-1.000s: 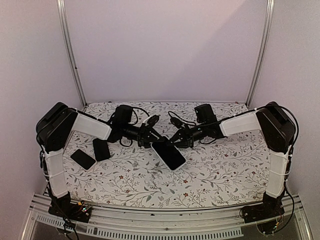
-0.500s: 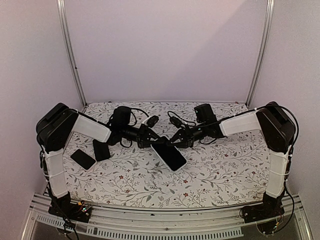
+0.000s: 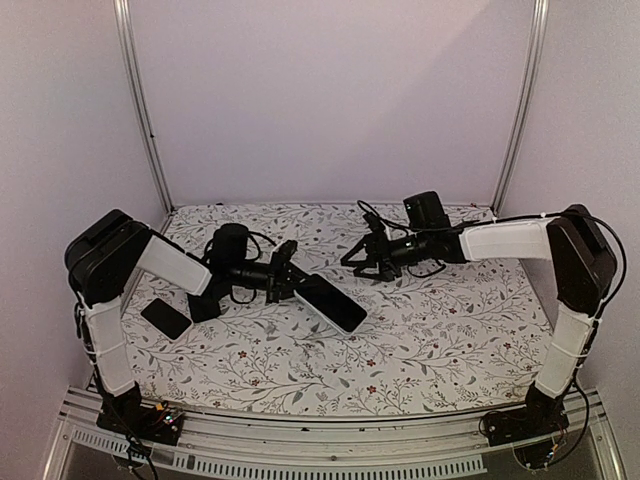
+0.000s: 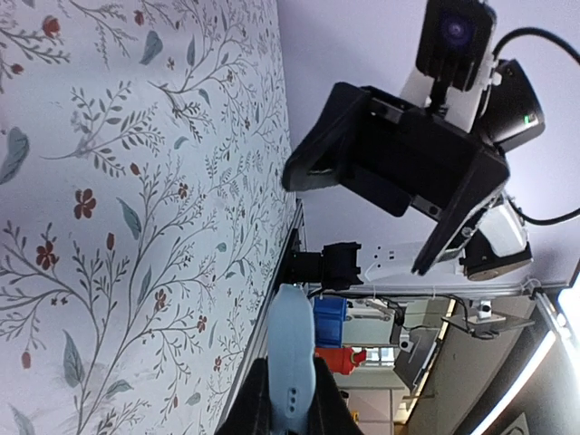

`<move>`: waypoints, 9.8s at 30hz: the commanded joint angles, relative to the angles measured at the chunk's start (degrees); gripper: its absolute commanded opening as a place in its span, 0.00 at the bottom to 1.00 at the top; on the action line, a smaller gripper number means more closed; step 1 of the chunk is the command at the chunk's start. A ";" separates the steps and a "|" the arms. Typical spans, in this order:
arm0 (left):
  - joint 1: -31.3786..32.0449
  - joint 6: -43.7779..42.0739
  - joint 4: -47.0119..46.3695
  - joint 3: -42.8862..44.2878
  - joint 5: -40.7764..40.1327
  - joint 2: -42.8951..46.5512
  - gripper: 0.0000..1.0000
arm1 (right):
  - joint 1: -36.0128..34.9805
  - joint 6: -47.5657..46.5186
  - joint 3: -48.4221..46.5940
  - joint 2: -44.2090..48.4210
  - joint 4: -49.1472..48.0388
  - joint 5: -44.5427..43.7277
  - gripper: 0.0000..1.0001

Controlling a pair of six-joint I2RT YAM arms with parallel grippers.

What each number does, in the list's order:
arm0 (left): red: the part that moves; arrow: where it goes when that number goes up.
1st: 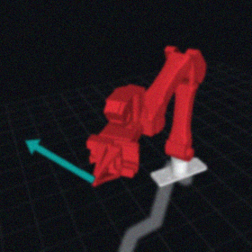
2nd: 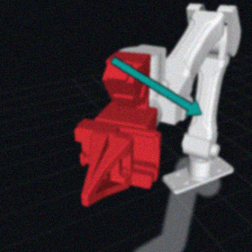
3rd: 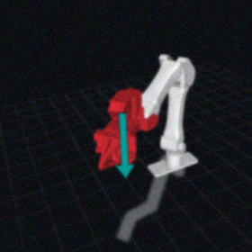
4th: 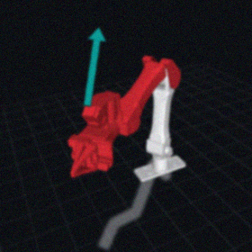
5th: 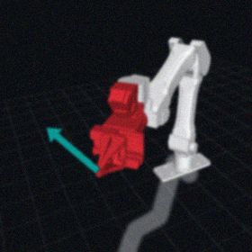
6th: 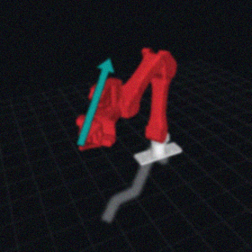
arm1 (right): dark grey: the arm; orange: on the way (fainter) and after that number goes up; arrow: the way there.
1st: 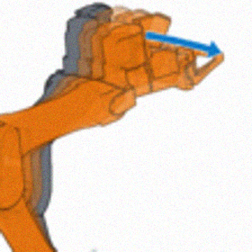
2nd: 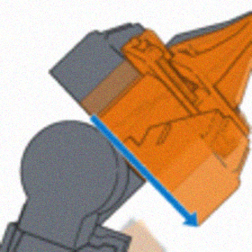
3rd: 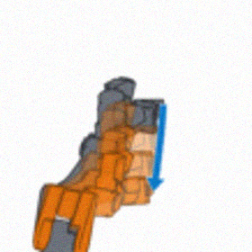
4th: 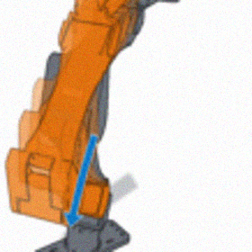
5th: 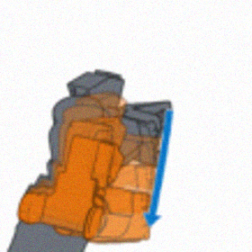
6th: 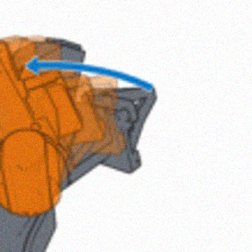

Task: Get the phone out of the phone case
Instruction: Pass from the right arm to the left, then remove the phone case from the phone.

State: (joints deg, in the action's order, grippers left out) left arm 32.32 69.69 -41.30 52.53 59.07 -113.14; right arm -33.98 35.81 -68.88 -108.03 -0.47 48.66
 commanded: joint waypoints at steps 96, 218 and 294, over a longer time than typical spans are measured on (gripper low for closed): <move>-2.38 6.67 -31.11 -6.27 -28.09 12.46 0.00 | -5.02 26.80 20.36 27.39 -22.03 -16.59 0.79; -0.46 11.85 -36.04 -9.39 -32.48 11.99 0.00 | -3.90 31.32 17.69 20.26 -30.47 -15.07 0.79; 1.29 14.04 -38.63 -0.73 -27.73 8.58 0.00 | -5.58 31.23 14.12 14.16 -29.61 -14.37 0.79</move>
State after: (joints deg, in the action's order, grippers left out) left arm 31.20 78.41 -68.55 47.77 29.78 -105.47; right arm -37.74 66.85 -53.36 -91.13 -28.75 31.70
